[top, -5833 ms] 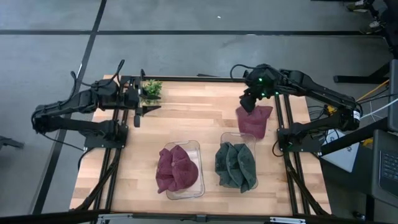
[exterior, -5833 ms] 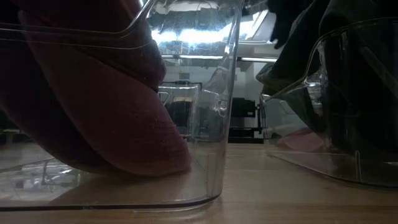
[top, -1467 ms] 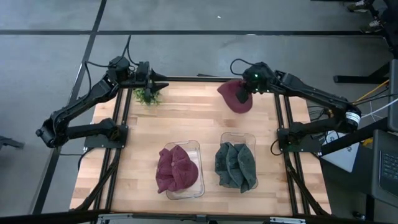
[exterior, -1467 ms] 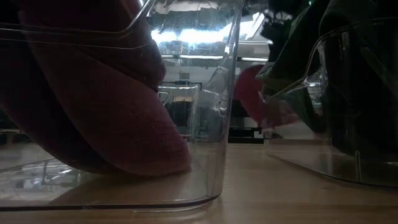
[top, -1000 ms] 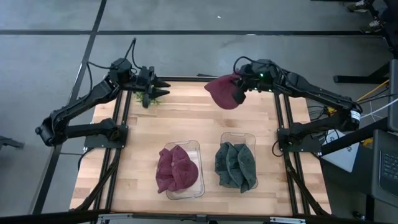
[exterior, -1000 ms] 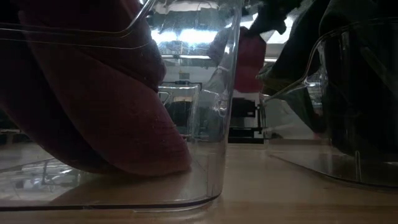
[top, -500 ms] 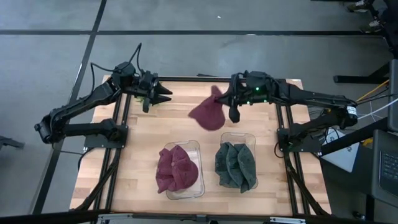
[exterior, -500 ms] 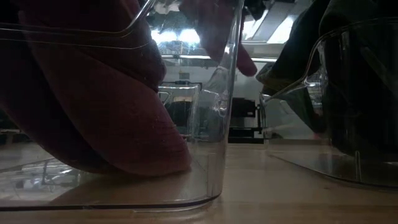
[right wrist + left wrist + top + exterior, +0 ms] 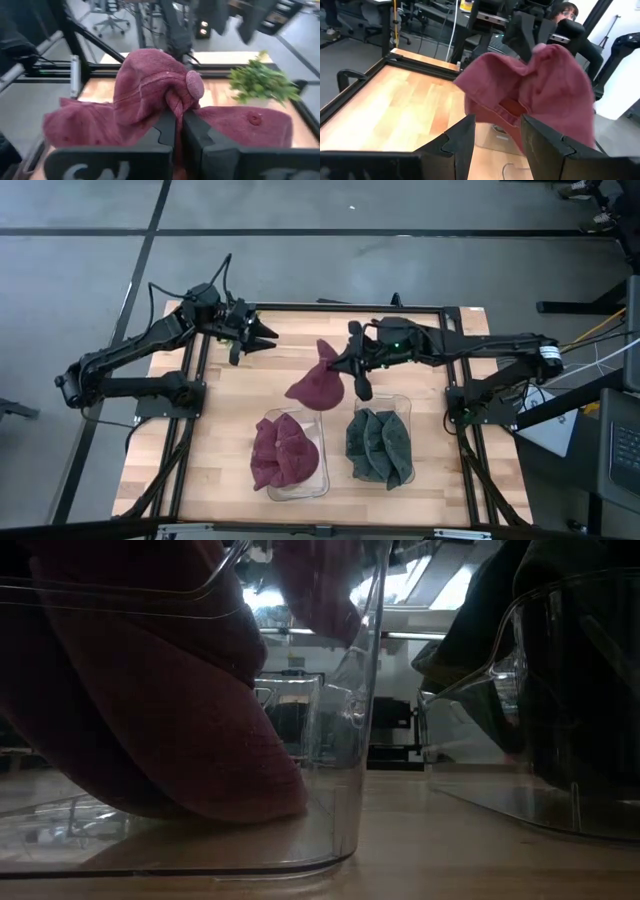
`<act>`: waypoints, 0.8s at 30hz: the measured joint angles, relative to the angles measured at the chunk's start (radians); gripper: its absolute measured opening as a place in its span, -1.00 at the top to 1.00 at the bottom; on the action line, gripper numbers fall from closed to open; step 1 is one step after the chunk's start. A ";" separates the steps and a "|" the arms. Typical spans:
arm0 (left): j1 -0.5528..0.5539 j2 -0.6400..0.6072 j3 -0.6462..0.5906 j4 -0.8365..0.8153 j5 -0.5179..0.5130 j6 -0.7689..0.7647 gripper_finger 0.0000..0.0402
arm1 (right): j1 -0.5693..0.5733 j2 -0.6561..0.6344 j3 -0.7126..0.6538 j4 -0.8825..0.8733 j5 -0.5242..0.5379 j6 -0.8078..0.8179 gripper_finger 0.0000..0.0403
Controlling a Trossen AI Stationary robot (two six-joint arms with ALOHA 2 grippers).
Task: Pick & Place hat
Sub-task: Put the pink cap in the left transparent bin
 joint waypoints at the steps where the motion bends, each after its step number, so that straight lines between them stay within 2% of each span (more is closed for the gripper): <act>1: -0.004 0.000 0.000 0.000 0.000 0.000 0.24 | 0.006 0.004 0.000 0.014 -0.012 0.000 0.94; 11: -0.099 -0.049 0.000 -0.001 -0.011 -0.051 0.24 | 0.076 0.023 0.000 0.051 -0.058 0.022 0.94; 18: -0.210 -0.110 0.000 -0.004 -0.234 -0.110 0.24 | 0.108 0.026 0.000 0.114 -0.152 0.027 0.94; 24: -0.329 -0.142 0.000 -0.008 -0.356 -0.186 0.24 | 0.160 0.043 0.000 0.159 -0.171 0.030 0.94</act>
